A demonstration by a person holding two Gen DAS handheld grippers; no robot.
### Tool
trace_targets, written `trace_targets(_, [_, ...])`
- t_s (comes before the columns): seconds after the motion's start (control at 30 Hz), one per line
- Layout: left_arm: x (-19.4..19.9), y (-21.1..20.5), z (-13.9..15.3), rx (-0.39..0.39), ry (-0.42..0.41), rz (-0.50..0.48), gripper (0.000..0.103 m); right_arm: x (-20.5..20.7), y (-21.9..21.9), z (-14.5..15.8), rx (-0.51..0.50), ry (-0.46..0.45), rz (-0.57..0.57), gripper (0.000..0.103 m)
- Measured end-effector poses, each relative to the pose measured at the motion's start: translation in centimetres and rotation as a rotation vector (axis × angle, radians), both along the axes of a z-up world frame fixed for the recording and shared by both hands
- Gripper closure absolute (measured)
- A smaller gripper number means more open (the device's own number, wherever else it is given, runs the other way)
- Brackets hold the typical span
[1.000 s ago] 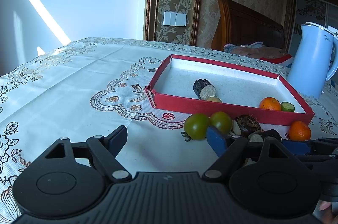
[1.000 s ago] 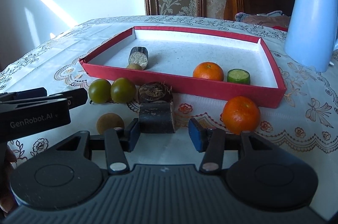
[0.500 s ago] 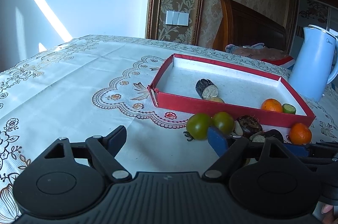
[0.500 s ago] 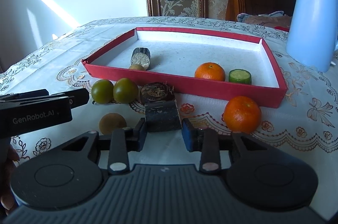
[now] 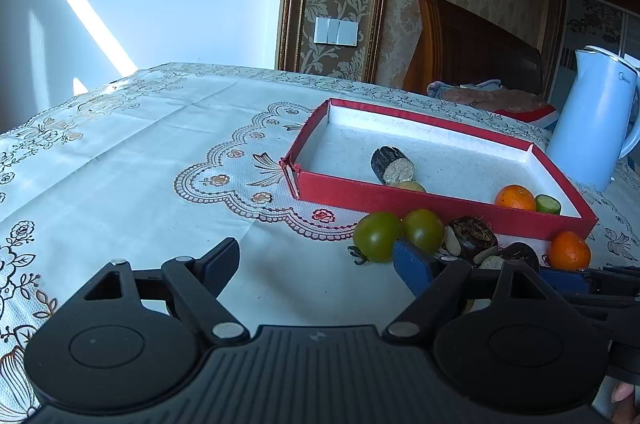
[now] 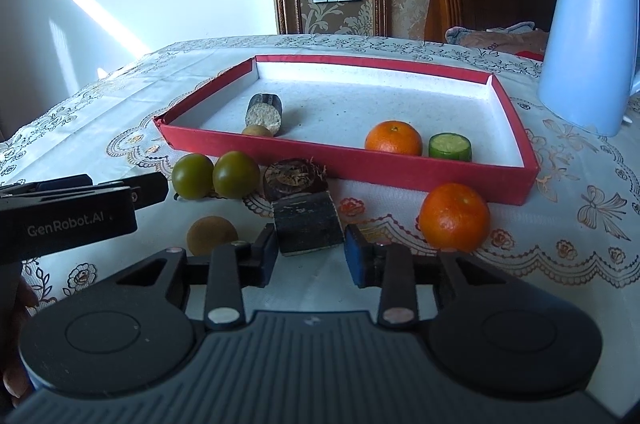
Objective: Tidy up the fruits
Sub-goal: 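Close the right tool on the dark eggplant slice, then move the left tool to a brown kiwi while the right tool holds the eggplant slice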
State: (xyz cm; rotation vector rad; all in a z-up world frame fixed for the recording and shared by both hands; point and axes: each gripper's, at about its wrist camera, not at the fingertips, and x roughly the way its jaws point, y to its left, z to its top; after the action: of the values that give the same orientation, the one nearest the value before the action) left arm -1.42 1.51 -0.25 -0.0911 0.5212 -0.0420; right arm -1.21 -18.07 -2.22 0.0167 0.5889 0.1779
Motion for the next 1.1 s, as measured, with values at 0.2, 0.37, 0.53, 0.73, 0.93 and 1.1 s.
trace_targets(0.2, [0.1, -0.6, -0.1, 0.030, 0.021, -0.025, 0.019, -0.3, -0.5, 0.1, 0.017, 0.002, -0.004, 0.070])
trace_targets(0.37, [-0.2, -1.8, -0.1, 0.083, 0.014, -0.076, 0.019, -0.6, -1.6, 0.1, 0.028, 0.007, -0.016, 0.070])
trace_targets(0.53, [-0.6, -2.8, 0.1, 0.112, 0.002, -0.118, 0.019, -1.1, -2.4, 0.0, 0.038, 0.009, -0.019, 0.070])
trace_targets(0.73, [-0.5, -3.0, 0.3, 0.036, 0.024, -0.152, 0.019, -1.4, -2.8, 0.0, 0.046, 0.005, -0.027, 0.070])
trace_targets(0.93, [-1.0, -4.2, 0.3, 0.091, -0.011, -0.178, 0.018, -1.9, -3.4, 0.0, 0.065, 0.000, -0.034, 0.070])
trace_targets(1.1, [-1.2, -4.6, 0.3, 0.105, -0.016, -0.215, 0.018, -1.8, -3.8, -0.1, 0.094, 0.007, -0.038, 0.069])
